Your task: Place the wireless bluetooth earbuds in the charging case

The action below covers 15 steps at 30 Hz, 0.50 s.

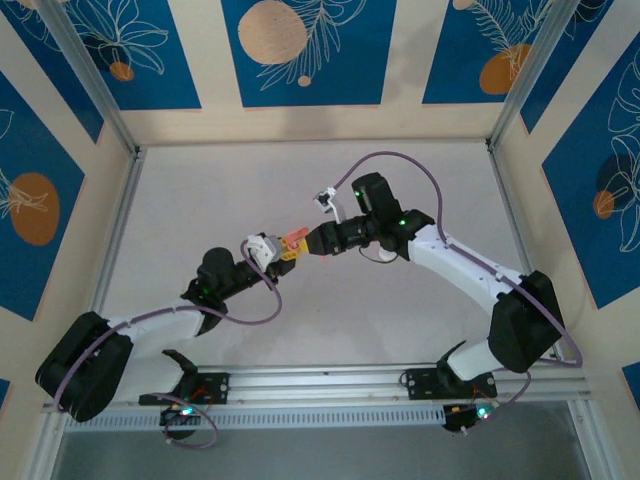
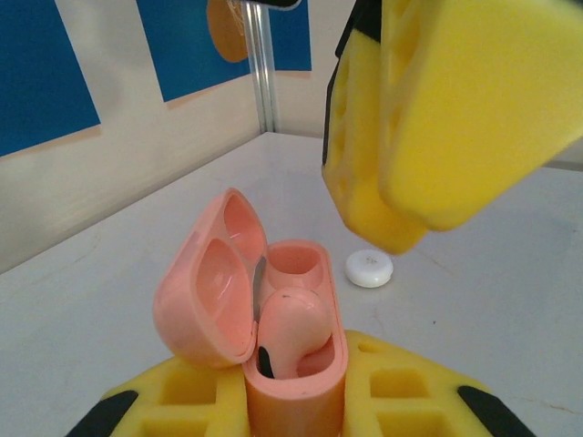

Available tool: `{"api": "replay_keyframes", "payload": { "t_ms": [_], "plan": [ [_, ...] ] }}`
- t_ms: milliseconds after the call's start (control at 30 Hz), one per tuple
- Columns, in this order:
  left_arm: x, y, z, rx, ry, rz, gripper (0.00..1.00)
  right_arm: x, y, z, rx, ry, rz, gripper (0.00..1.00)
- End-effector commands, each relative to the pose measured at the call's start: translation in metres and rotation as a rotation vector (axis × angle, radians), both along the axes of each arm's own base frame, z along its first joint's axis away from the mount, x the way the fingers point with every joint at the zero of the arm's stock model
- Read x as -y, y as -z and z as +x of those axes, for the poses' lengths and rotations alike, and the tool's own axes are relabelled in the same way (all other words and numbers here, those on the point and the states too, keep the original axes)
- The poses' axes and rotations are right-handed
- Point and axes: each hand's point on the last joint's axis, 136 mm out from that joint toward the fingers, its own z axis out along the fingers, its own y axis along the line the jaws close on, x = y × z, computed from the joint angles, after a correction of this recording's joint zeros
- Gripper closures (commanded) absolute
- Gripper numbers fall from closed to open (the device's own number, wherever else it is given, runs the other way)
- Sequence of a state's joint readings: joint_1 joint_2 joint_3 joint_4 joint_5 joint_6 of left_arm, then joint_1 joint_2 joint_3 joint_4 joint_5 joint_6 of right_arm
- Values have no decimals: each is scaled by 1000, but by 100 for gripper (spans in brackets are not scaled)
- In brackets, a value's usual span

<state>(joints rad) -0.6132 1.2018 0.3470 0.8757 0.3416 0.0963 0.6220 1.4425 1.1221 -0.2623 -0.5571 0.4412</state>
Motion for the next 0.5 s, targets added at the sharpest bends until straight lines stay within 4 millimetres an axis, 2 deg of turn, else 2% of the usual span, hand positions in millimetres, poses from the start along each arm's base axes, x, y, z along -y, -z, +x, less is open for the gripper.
{"api": "replay_keyframes", "payload": {
  "t_ms": [0, 100, 167, 300, 467],
  "plan": [
    [3, -3, -3, 17, 9, -11, 80, -1, -28, -6, 68, -30, 58, 76],
    [2, -3, -3, 17, 8, -12, 80, 2, -30, -5, 72, -19, 60, 75],
    [0, -1, 0, 11, -12, -8, 80, 8, -21, 0, 50, 27, 16, 75],
    [-9, 6, 9, -19, -91, 14, 80, 28, 7, 10, -10, 120, -119, 70],
    [-26, 16, 18, -79, -182, 25, 80, 47, 46, 12, -85, 165, -308, 67]
  ]
}}
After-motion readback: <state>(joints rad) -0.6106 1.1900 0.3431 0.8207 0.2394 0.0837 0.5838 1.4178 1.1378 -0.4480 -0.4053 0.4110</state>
